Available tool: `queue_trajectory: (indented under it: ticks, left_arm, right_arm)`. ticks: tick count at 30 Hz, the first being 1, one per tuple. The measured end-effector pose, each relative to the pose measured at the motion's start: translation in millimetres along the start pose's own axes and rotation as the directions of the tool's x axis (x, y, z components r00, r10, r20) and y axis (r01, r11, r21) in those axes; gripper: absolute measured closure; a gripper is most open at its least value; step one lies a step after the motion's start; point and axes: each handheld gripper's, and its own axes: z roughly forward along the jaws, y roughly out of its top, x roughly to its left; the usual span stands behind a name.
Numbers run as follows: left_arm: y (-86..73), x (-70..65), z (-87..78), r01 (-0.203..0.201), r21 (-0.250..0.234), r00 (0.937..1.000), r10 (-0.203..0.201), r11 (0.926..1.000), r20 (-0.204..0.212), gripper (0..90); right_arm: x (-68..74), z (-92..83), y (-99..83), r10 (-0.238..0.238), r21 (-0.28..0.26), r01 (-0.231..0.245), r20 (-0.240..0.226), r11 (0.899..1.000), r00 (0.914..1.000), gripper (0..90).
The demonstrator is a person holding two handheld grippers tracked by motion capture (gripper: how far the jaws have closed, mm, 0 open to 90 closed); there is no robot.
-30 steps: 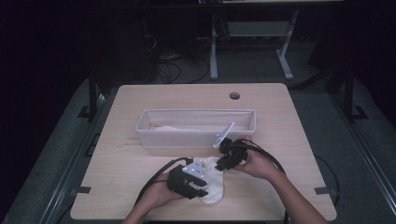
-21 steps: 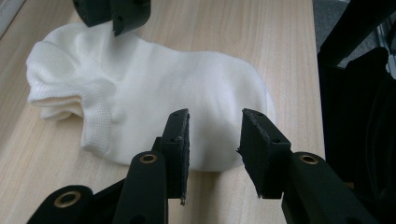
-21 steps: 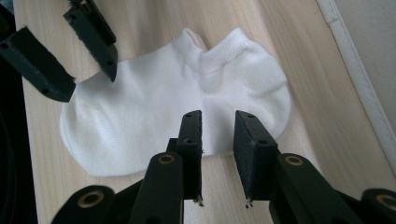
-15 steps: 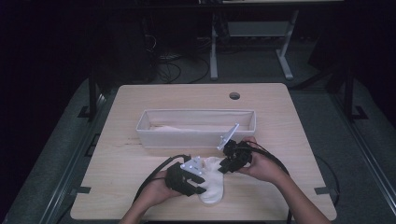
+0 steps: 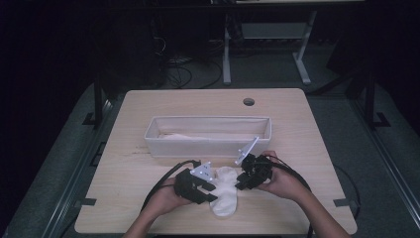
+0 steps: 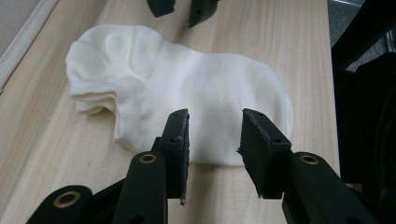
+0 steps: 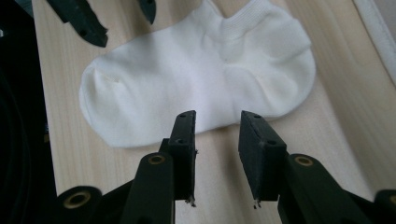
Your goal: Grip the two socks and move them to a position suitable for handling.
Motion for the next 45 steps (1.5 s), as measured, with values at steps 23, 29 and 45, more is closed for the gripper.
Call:
queue_trajectory:
  ticks: [23, 29, 45]
  left_arm:
    - [1.7, 10.3, 0.3, 0.026, -0.001, 0.9996, -0.026, 0.9997, -0.013, 66.8]
    - [6.0, 14.5, 1.3, 0.026, 0.003, 0.9996, -0.026, 0.9997, -0.011, 67.8]
    - [11.8, 29.8, 15.0, 0.032, 0.060, 0.9994, -0.033, 0.9977, 0.011, 69.1]
  right_arm:
    - [44.6, 4.2, -1.8, -0.092, -0.036, 0.090, -0.063, 0.995, 0.9938, 63.2]
    - [56.1, 9.2, 2.1, -0.135, -0.044, 0.132, -0.079, 0.990, 0.9877, 62.2]
    - [71.8, 27.7, 3.4, -0.223, -0.052, 0.218, -0.107, 0.974, 0.9689, 59.7]
